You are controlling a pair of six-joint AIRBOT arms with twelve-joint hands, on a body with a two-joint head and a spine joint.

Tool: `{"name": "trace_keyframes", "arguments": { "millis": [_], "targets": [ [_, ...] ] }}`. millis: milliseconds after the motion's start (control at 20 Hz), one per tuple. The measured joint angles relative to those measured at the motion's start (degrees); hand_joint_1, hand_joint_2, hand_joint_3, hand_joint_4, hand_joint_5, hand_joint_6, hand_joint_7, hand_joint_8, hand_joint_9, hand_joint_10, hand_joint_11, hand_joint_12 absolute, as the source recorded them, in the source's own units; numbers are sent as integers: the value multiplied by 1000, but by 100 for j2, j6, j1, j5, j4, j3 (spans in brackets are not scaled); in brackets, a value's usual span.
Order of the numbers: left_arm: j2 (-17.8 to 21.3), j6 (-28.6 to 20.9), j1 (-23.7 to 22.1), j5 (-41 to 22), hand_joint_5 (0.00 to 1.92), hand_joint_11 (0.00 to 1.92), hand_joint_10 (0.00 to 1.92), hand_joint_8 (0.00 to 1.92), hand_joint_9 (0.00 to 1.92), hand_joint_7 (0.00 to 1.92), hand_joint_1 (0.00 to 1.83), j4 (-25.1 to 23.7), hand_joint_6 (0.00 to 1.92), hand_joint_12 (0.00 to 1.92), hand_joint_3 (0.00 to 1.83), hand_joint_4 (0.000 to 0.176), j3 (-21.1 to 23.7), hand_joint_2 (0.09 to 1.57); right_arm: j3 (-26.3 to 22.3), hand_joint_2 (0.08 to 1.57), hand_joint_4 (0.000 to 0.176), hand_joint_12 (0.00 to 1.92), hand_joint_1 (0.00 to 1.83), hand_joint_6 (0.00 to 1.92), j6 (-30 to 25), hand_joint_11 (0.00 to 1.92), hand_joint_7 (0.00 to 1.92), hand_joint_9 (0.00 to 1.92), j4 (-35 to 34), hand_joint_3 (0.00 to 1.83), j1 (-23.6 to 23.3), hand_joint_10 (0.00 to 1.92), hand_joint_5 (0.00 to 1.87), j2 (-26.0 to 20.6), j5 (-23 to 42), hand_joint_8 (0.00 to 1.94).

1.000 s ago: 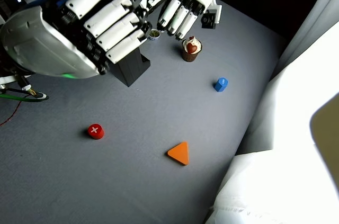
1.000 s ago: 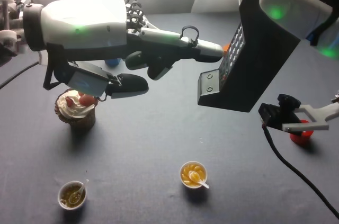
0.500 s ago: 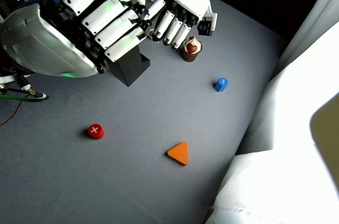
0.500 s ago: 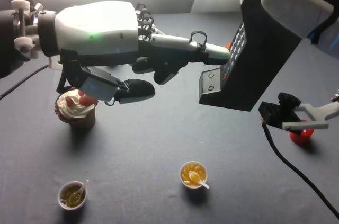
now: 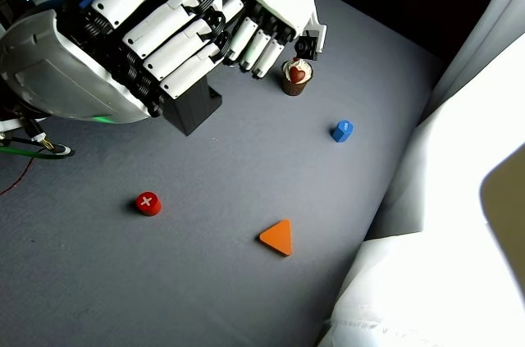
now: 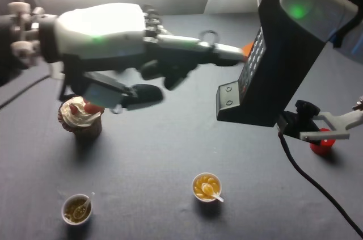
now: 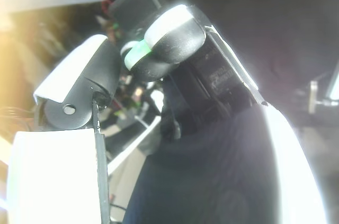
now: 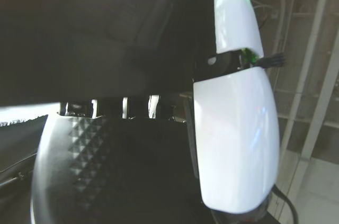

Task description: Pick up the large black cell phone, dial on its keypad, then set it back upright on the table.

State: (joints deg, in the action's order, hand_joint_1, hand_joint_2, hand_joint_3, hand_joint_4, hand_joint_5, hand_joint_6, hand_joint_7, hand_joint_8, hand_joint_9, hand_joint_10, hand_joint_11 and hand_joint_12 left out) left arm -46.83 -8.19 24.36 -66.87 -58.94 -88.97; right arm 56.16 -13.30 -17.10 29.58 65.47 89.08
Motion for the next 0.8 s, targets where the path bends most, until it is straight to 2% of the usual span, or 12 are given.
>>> {"name": "trace_keyframes", "arguments": {
  "millis": [50, 100, 150, 250, 300, 350, 400, 550, 650, 700, 800],
  "targets": [
    [61, 2, 37, 0, 111, 1119, 1921, 1643, 1024, 687, 1320, -2, 0, 1921, 522, 119, -92, 1025, 2, 1167, 0, 1522, 1363, 970, -2, 650, 853, 794, -4, 0, 0, 1465, 889, 0, 0, 1217],
    [96, 0, 63, -2, 114, 1136, 1921, 1641, 1039, 693, 1321, -2, 1, 1921, 541, 123, -155, 1012, 15, 1168, 0, 1504, 1362, 950, -2, 671, 845, 790, -4, 0, 0, 1475, 897, 0, 4, 1227],
    [138, 4, 94, -20, 113, 1105, 1921, 1582, 1013, 714, 1324, 9, 0, 1921, 469, 129, -216, 1028, 31, 1165, 0, 1465, 1363, 963, 0, 670, 848, 796, 0, 0, 0, 1455, 901, 0, -2, 1215],
    [153, -17, 94, -81, 113, 1093, 1921, 1606, 1013, 705, 1323, 0, 0, 1921, 498, 126, -391, 1022, 31, 1180, 0, 1485, 1358, 1029, 0, 651, 822, 777, -39, 0, 0, 1490, 863, 0, -9, 1250],
    [153, -22, 94, -101, 117, 1058, 1921, 1541, 986, 736, 1329, 7, 0, 1921, 449, 118, -431, 1023, 31, 1180, 0, 1491, 1359, 1034, 0, 664, 819, 782, -44, 0, 0, 1491, 860, 0, -7, 1245],
    [153, -44, 92, -136, 120, 1074, 1921, 1571, 1009, 726, 1327, 9, 0, 1921, 483, 122, -457, 1015, 31, 1174, 0, 1482, 1361, 1021, -2, 666, 835, 795, -37, 0, 0, 1470, 869, 0, -4, 1222],
    [153, -70, 66, -157, 117, 1123, 1921, 1629, 1051, 714, 1326, -9, 0, 1921, 587, 119, -459, 980, 31, 1162, 0, 1432, 1364, 1015, -2, 712, 861, 826, -35, 1, -4, 1425, 871, 0, -7, 1183],
    [133, -81, 7, -136, 114, 1046, 1921, 1627, 1033, 720, 1327, 37, 5, 1921, 606, 113, -376, 968, 31, 1169, 0, 1425, 1362, 1043, -2, 683, 843, 816, -24, 1, -4, 1442, 861, 2, -11, 1196],
    [85, -85, -33, -131, 114, 1081, 1921, 1597, 1035, 728, 1328, 33, 1, 1921, 571, 126, -238, 977, 31, 1164, 0, 1455, 1364, 1009, 0, 666, 859, 808, -24, 0, -4, 1445, 883, 2, -7, 1184],
    [48, -87, -57, -105, 109, 1033, 1921, 1575, 969, 720, 1325, 4, 0, 1921, 481, 123, -151, 1020, 31, 1164, 0, 1489, 1364, 985, 0, 623, 868, 793, -24, 0, -4, 1459, 894, 4, -15, 1179],
    [-22, -85, -74, -61, 105, 1021, 1921, 1581, 955, 716, 1325, 7, 0, 1921, 477, 124, -15, 1024, 28, 1152, 0, 1466, 1367, 983, 0, 640, 882, 823, -28, 0, -4, 1416, 913, 24, -7, 1134]
  ]
}}
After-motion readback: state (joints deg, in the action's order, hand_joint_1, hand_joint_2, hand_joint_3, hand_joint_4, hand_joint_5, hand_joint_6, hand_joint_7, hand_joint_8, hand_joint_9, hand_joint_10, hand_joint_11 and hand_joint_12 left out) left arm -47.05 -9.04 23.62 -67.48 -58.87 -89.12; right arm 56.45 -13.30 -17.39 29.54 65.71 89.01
